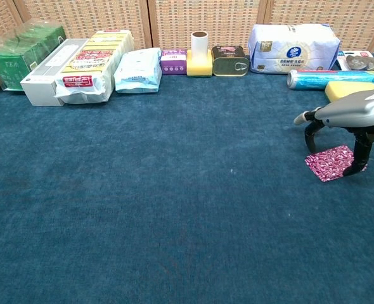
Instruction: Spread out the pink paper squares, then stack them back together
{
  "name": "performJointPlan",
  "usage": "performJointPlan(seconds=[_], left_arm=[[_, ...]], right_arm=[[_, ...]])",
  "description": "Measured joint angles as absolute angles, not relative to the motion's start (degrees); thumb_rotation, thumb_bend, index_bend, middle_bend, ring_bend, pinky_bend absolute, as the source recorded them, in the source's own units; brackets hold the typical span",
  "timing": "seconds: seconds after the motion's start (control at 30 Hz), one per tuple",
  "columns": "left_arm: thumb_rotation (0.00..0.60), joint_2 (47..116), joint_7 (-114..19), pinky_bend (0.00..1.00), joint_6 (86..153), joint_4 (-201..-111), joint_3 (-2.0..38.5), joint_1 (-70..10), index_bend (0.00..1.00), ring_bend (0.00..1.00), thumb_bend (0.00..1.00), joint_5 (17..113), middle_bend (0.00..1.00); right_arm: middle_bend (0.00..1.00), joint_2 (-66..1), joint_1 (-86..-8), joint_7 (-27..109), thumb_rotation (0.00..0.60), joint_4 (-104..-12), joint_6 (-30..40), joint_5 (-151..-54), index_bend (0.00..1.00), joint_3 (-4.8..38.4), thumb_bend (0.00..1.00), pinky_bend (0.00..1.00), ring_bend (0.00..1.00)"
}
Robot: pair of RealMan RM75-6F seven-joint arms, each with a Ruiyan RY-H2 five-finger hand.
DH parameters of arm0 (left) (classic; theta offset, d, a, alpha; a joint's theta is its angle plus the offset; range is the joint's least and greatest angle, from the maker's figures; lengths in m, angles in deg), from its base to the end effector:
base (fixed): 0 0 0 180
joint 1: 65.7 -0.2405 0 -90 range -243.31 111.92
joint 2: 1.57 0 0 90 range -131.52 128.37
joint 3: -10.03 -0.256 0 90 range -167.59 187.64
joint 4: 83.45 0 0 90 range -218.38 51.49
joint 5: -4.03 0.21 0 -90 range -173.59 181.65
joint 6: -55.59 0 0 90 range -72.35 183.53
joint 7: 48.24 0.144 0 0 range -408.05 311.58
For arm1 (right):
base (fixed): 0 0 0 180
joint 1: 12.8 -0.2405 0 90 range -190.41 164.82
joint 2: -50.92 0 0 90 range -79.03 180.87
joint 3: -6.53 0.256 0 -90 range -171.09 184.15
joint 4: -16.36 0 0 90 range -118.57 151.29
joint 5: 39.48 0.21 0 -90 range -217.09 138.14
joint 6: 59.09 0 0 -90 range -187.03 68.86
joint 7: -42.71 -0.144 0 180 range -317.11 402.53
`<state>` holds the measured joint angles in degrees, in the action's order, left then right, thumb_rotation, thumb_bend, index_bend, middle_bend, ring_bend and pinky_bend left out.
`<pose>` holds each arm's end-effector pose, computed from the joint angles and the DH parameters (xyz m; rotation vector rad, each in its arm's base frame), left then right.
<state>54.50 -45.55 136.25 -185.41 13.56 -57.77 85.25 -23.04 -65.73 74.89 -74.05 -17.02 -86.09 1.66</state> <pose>-0.2904 0.1964 0.1826 -1.3994 -0.9390 -0.8590 -0.2048 -0.3423 0.0193 2.1108 -0.8353 0.3235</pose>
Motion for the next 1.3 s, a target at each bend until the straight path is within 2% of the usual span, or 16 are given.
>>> performJointPlan(seconds=[0.2, 0.4, 0.47, 0.53, 0.6, 0.7, 0.83, 1.03, 1.3], left_arm=[[0.6, 54.37, -45.8, 0.08, 136.31, -185.44, 13.52, -57.78, 0.0, 0.0, 0.09, 85.51, 0.0], [0.6, 54.19, -46.58, 0.08, 136.82, -185.0, 13.14, -58.05, 0.0, 0.0, 0.09, 86.73, 0.0], [0.6, 54.16, -46.74, 0.08, 137.04, -184.75, 12.95, -58.19, 0.0, 0.0, 0.09, 87.19, 0.0], [0.6, 54.23, -47.06, 0.08, 137.68, -184.23, 12.76, -58.43, 0.0, 0.0, 0.09, 88.01, 0.0], [0.6, 54.45, -47.29, 0.08, 138.51, -183.26, 12.54, -58.76, 0.0, 0.0, 0.09, 88.85, 0.0], [0.6, 54.65, -47.78, 0.08, 139.4, -182.22, 12.05, -59.4, 0.0, 0.0, 0.09, 89.69, 0.0], [0.6, 54.85, -47.49, 0.08, 140.53, -181.56, 11.81, -59.76, 0.0, 0.0, 0.09, 91.01, 0.0], [0.6, 56.28, -45.58, 0.08, 141.67, -179.72, 12.0, -59.77, 0.0, 0.0, 0.09, 92.15, 0.0], [0.6, 56.39, -45.2, 0.08, 142.66, -179.79, 11.64, -60.52, 0.0, 0.0, 0.09, 92.6, 0.0]], right_arm=[[0.01, -21.23, -64.66, 71.98, 0.6, -76.28, -16.07, -88.8, 0.13, 2.42, 0.23, 0.17, 0.02], [0.0, -19.98, -61.05, 65.94, 0.597, -77.21, -11.69, -97.12, 0.08, 3.23, 0.02, 0.13, 0.0], [0.0, -19.72, -59.05, 62.71, 0.561, -77.01, -8.82, -101.47, 0.08, 3.39, 0.0, 0.12, 0.0], [0.0, -19.6, -57.03, 59.81, 0.479, -76.61, -5.42, -105.06, 0.08, 3.5, 0.0, 0.1, 0.0], [0.0, -19.62, -54.4, 56.62, 0.43, -75.83, -0.56, -108.66, 0.08, 3.57, 0.0, 0.09, 0.0], [0.0, -19.85, -49.95, 53.46, 0.412, -74.55, 7.34, -112.91, 0.07, 3.52, 0.0, 0.06, 0.0], [0.0, -19.58, -42.95, 51.19, 0.436, -74.14, 15.75, -116.65, 0.04, 2.63, 0.0, 0.03, 0.0], [0.0, -17.05, -37.85, 45.51, 0.539, -75.96, 17.96, -121.37, 0.04, -0.09, 0.0, 0.0, 0.0], [0.0, -17.24, -29.46, 48.08, 0.544, -73.83, 28.47, -122.96, 0.09, 0.41, 0.0, 0.0, 0.0]])
